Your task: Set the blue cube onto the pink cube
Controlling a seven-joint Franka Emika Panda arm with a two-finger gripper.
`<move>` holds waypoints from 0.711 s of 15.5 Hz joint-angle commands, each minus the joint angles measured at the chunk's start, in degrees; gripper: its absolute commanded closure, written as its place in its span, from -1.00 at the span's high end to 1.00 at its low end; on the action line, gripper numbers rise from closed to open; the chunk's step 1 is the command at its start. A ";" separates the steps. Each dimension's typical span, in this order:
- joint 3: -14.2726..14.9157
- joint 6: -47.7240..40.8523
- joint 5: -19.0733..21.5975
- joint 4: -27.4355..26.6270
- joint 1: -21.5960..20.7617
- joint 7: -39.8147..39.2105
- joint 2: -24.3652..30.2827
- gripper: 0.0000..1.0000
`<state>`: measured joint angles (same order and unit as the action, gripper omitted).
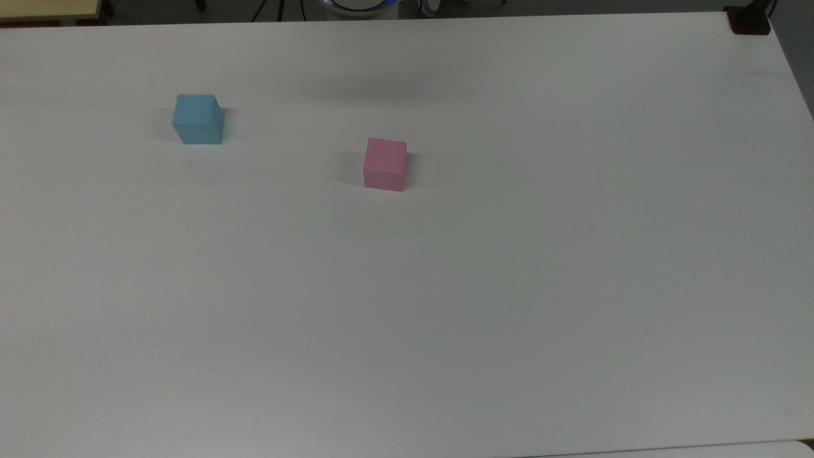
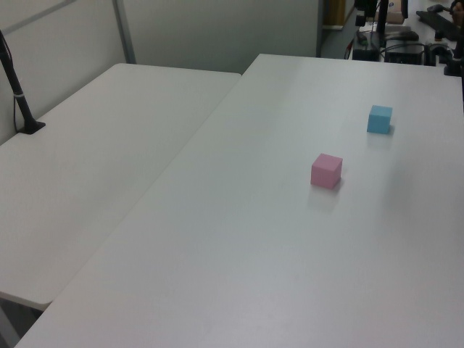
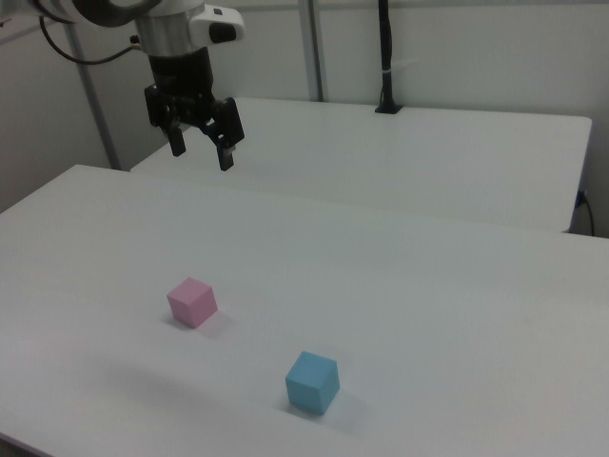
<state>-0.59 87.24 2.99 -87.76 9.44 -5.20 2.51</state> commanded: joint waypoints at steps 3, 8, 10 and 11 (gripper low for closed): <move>0.76 -0.59 -0.96 -2.95 -0.21 -1.22 1.18 1.00; 1.30 -1.29 -6.93 -7.77 2.85 -27.95 0.57 1.00; 3.04 -0.76 -7.20 -10.67 5.14 -30.31 0.65 1.00; 4.44 0.02 -7.20 -12.51 5.24 -30.40 0.65 1.00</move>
<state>0.92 86.27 -3.59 -94.95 12.94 -30.40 2.20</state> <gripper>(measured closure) 0.000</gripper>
